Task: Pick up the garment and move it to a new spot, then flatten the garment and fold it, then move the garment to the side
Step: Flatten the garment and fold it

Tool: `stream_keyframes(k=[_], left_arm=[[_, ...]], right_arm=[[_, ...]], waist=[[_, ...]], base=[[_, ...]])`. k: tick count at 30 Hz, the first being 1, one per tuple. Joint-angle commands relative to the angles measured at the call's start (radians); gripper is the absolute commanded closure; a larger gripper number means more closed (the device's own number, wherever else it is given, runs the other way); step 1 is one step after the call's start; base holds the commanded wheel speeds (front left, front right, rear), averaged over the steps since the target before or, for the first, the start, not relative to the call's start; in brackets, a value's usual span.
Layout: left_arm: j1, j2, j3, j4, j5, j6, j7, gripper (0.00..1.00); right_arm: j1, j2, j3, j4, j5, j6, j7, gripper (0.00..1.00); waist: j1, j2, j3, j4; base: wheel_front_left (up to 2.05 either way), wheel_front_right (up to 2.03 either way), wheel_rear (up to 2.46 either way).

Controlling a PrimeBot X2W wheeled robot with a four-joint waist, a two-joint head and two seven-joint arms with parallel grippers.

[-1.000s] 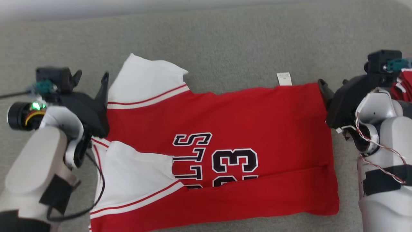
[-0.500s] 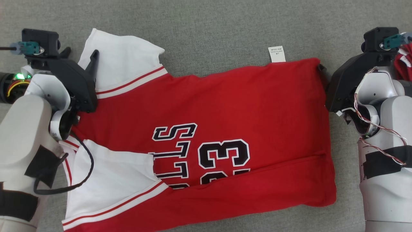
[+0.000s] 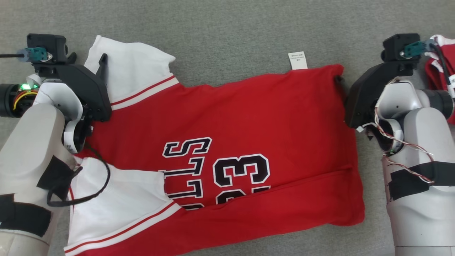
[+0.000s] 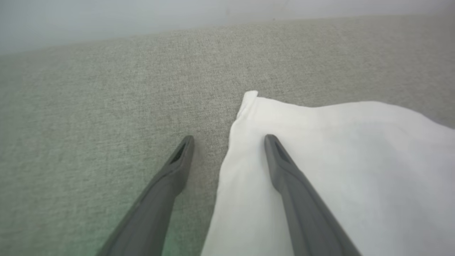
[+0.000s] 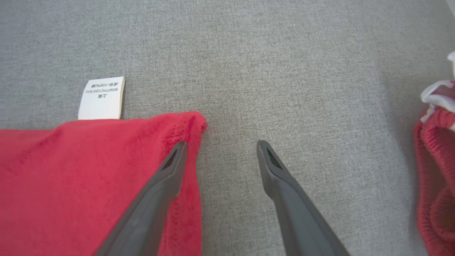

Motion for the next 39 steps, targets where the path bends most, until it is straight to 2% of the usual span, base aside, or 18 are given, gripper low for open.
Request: stream_keyframes(k=[1, 11, 13, 15, 21, 32, 39], left_arm=[[0.002, -0.012, -0.006, 0.018, -0.01, -0.004, 0.003, 0.0], [-0.04, 0.004, -0.017, 0.086, -0.009, -0.014, 0.019, 0.0], [-0.044, 0.009, -0.019, 0.099, -0.018, -0.021, 0.04, 0.36], [-0.044, 0.016, -0.02, 0.107, -0.018, -0.028, 0.056, 1.0], [-0.044, 0.036, -0.018, 0.095, -0.035, -0.041, 0.081, 1.0], [-0.063, 0.029, -0.024, 0.033, -0.054, -0.051, 0.078, 1.0], [-0.058, 0.034, -0.026, 0.022, -0.061, -0.048, 0.081, 1.0]], right_arm=[[0.005, 0.003, 0.009, 0.001, 0.011, 0.0, 0.0, 0.0], [0.025, 0.004, 0.053, -0.016, 0.035, 0.0, 0.001, 0.0], [0.027, 0.001, 0.052, -0.017, 0.037, 0.0, 0.0, 0.0], [0.03, -0.001, 0.05, -0.016, 0.038, 0.0, -0.001, 0.0], [0.017, -0.006, 0.031, -0.006, 0.04, 0.0, 0.01, 0.0], [-0.063, -0.003, 0.002, 0.012, -0.001, 0.0, -0.026, 0.0], [-0.079, 0.004, 0.01, 0.052, 0.013, 0.0, 0.005, 0.0]], waist=[[0.0, -0.0001, -0.006, -0.016], [0.0, -0.0001, 0.0, -0.061], [0.0, -0.0001, 0.0, -0.063], [0.0, -0.0001, -0.001, -0.063], [0.0, -0.0001, -0.001, -0.045], [0.0, -0.0001, 0.017, -0.009], [0.0, -0.0001, 0.024, -0.004]], base=[[0.0, 0.0, 0.0], [0.0, 0.0, 0.0], [0.0, 0.0, 0.0], [0.0, 0.0, 0.0], [0.0, 0.0, 0.0], [0.0, 0.0, 0.0], [0.0, 0.0, 0.0]])
